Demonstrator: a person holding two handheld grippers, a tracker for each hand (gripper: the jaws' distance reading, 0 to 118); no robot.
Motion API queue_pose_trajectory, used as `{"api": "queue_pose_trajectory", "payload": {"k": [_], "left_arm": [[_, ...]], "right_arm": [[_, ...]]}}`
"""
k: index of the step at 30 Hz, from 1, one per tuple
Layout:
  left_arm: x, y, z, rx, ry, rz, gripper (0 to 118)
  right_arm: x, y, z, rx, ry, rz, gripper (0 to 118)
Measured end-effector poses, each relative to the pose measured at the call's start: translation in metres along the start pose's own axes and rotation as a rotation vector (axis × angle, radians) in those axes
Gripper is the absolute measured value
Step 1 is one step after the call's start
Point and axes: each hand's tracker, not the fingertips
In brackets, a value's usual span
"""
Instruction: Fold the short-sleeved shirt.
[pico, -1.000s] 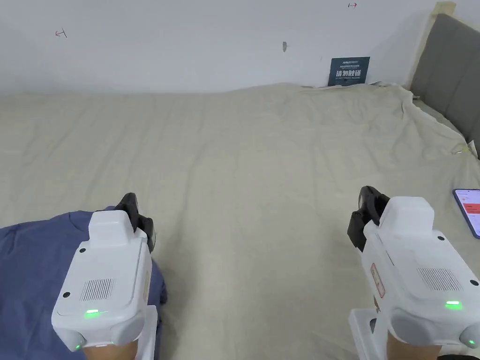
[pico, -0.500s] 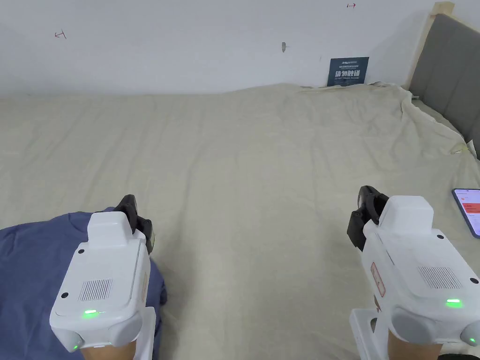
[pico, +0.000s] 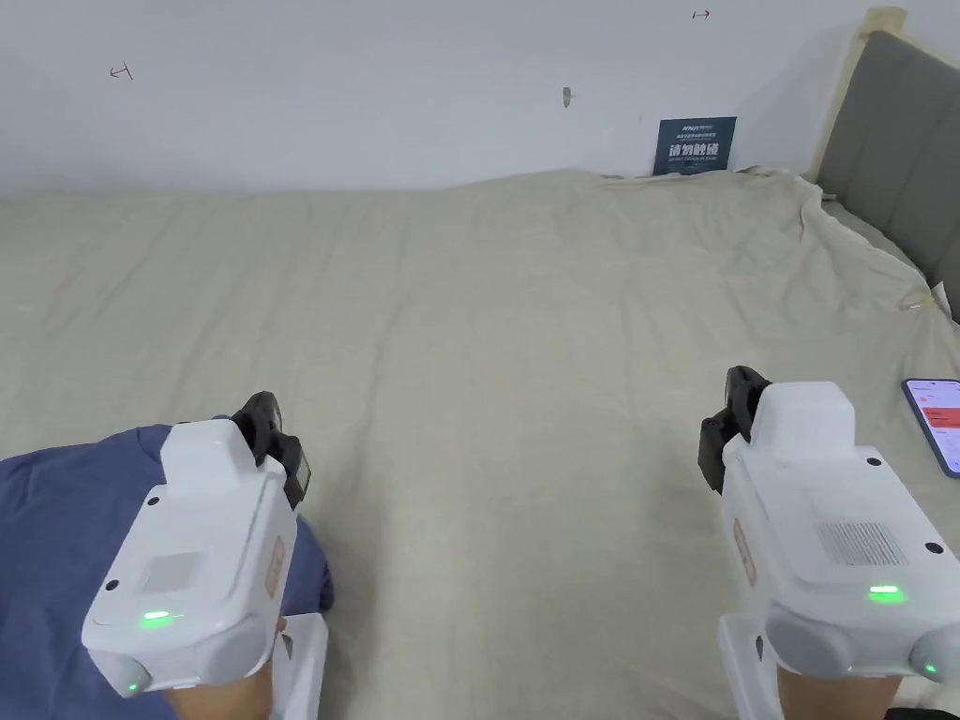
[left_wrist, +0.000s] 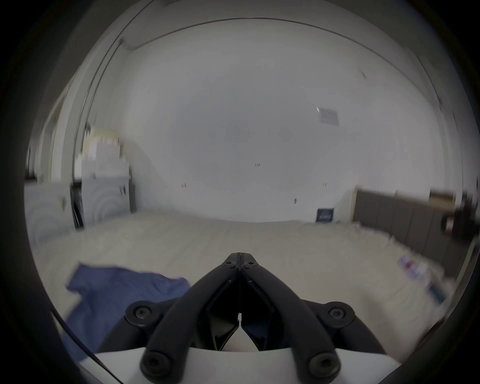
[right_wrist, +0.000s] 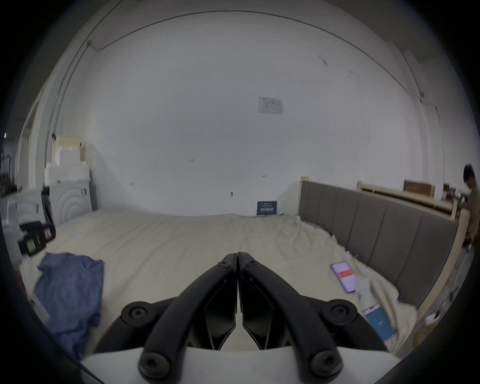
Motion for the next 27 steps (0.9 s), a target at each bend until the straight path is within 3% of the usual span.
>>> {"api": "queue_pose_trajectory", "payload": {"k": [3, 4, 6, 8, 9, 10, 12, 14, 18, 21, 25, 27], "left_arm": [[-0.025, 0.012, -0.002, -0.039, -0.126, 0.457, 0], [-0.04, 0.012, -0.004, -0.035, -0.199, 0.677, 0], [-0.057, 0.007, -0.005, -0.029, -0.285, 0.959, 0], [-0.068, -0.004, -0.006, -0.02, -0.351, 1.152, 0], [-0.071, -0.009, -0.007, -0.019, -0.374, 1.217, 0], [-0.072, -0.011, -0.006, -0.016, -0.373, 1.234, 0], [-0.069, -0.004, -0.003, -0.011, -0.342, 1.129, 0], [-0.059, 0.006, -0.004, -0.026, -0.271, 0.881, 0], [-0.013, 0.029, 0.009, 0.029, -0.083, 0.298, 0], [0.016, 0.024, 0.01, 0.081, 0.039, -0.06, 0], [0.033, 0.005, 0.008, 0.118, 0.068, -0.359, 0], [0.039, -0.002, 0.008, 0.107, 0.065, -0.413, 0]], "right_arm": [[-0.015, 0.01, 0.007, 0.07, -0.071, 0.237, 0], [-0.022, 0.012, 0.01, 0.109, -0.106, 0.346, 0], [-0.035, 0.013, 0.014, 0.174, -0.17, 0.538, 0], [-0.045, 0.008, 0.016, 0.24, -0.235, 0.726, 0], [-0.048, 0.005, 0.016, 0.265, -0.265, 0.792, 0], [-0.048, 0.003, 0.016, 0.269, -0.264, 0.808, 0], [-0.043, 0.003, 0.016, 0.25, -0.223, 0.745, 0], [-0.038, 0.006, 0.015, 0.187, -0.189, 0.615, 0], [-0.012, 0.017, 0.013, 0.072, -0.065, 0.207, 0], [0.006, 0.017, 0.007, -0.006, 0.023, -0.062, 0], [0.008, 0.013, 0.007, -0.041, 0.041, -0.141, 0], [0.01, 0.01, 0.004, -0.049, 0.045, -0.153, 0]]}}
